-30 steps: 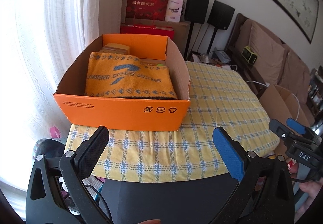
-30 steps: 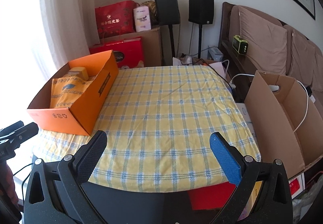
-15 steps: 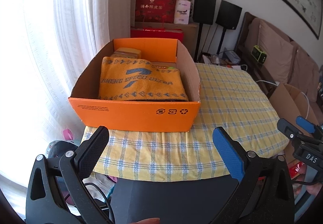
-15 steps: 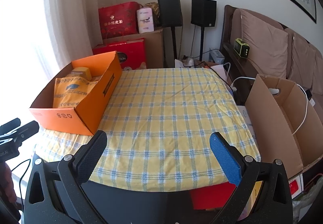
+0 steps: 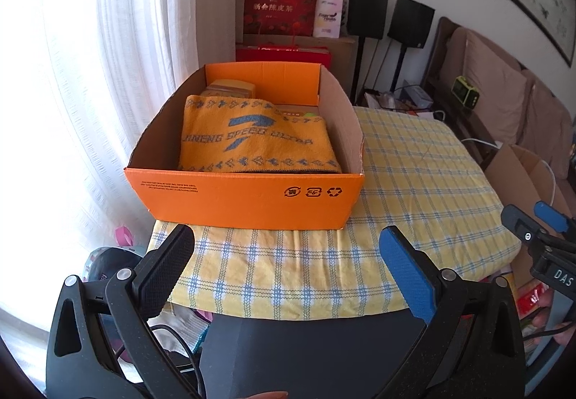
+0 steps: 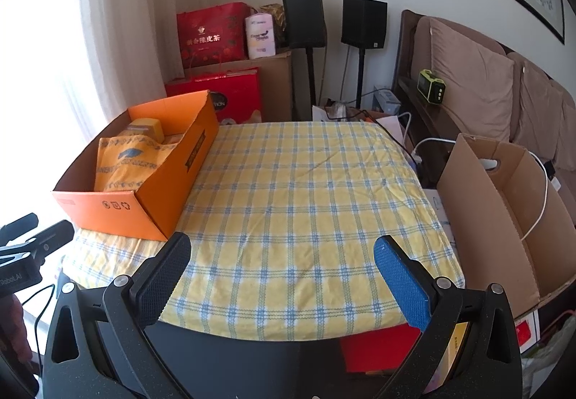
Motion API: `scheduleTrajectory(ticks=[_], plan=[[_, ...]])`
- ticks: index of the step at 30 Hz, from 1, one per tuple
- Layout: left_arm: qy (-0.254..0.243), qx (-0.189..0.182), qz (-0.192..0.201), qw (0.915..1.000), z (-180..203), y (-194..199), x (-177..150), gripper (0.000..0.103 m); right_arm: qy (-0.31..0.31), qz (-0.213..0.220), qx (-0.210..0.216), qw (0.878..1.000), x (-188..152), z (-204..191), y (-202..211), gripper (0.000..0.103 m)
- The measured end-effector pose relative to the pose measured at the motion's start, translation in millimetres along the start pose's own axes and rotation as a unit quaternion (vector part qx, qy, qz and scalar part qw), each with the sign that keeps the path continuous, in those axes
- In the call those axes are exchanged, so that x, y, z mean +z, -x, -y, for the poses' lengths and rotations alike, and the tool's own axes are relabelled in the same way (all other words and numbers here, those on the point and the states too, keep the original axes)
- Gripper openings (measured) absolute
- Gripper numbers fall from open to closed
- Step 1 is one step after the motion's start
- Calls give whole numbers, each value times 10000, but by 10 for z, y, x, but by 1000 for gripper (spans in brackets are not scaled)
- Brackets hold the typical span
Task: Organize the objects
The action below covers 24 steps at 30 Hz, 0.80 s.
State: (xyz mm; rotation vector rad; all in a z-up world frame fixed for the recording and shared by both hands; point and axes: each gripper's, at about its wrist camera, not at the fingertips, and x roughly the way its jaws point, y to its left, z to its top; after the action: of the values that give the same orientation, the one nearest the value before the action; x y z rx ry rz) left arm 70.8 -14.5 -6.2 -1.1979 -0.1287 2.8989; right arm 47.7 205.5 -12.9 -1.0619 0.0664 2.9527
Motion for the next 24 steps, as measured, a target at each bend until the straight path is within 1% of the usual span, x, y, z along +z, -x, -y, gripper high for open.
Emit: scheduleTrajectory(ticks=[24], plan=[[19, -3, -35, 10000, -2, -8, 2, 103, 0, -7, 7, 10000, -1, -2, 5, 103]])
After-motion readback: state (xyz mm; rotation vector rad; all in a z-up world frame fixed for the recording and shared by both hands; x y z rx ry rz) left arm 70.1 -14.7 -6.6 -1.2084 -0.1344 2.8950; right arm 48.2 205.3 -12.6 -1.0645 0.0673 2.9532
